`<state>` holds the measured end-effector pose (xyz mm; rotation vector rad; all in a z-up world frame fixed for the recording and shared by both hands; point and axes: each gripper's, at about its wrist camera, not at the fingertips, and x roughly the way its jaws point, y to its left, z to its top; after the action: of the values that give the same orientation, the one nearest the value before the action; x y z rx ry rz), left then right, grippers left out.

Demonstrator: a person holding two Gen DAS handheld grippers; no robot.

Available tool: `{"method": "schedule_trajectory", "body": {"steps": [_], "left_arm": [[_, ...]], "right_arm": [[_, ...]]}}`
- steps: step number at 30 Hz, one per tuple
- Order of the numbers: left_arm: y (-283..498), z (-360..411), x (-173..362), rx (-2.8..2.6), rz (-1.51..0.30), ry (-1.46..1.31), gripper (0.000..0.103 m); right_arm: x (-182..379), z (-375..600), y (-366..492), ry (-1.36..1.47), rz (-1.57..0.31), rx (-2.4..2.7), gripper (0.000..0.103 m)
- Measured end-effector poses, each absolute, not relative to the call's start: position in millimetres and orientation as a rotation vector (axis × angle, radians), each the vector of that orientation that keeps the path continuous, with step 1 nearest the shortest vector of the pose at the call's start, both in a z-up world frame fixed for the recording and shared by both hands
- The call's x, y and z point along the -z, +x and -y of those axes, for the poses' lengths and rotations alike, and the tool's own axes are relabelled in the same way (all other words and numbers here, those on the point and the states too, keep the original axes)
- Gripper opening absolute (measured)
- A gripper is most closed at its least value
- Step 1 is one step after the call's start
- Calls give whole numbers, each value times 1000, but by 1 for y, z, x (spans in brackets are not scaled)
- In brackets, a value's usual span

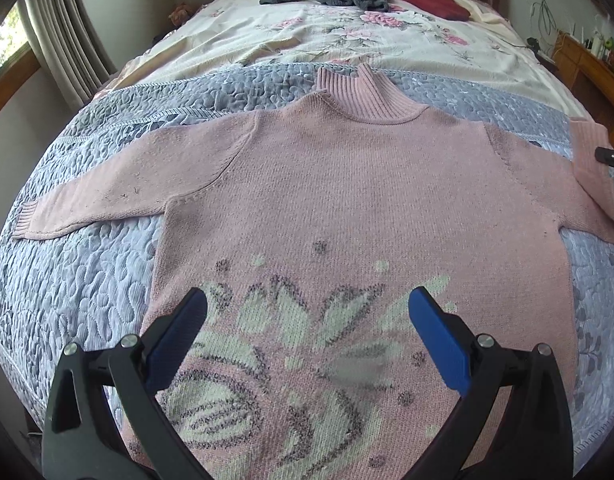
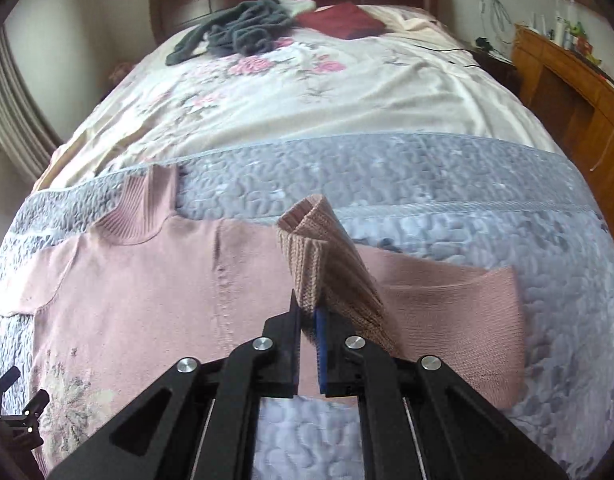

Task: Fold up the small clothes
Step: 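Carry the gripped sleeve cuff with the right tool across the sweater body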

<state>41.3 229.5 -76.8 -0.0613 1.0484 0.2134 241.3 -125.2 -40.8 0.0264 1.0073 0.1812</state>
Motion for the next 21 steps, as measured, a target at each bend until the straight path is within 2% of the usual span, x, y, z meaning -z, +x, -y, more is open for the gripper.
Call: {"method": "schedule_trajectory", "body": {"steps": [6,15,19,21], "left_arm": [[37,-248,78,-221,-1039,-66,100],[43,-253,79,-175,-1058,-131,100],[54,-242,75,-125,-1064,-154,100],[63,-234,73,-93,-1065,-160,100]], "right_arm": [[63,56,229,-40,-1031,-271,6],[102,18,225,-103,-1112,-316,7],[115,20,219,-71,-1161,-381,21],[114,25,212,-32,-1169,-433,23]]}}
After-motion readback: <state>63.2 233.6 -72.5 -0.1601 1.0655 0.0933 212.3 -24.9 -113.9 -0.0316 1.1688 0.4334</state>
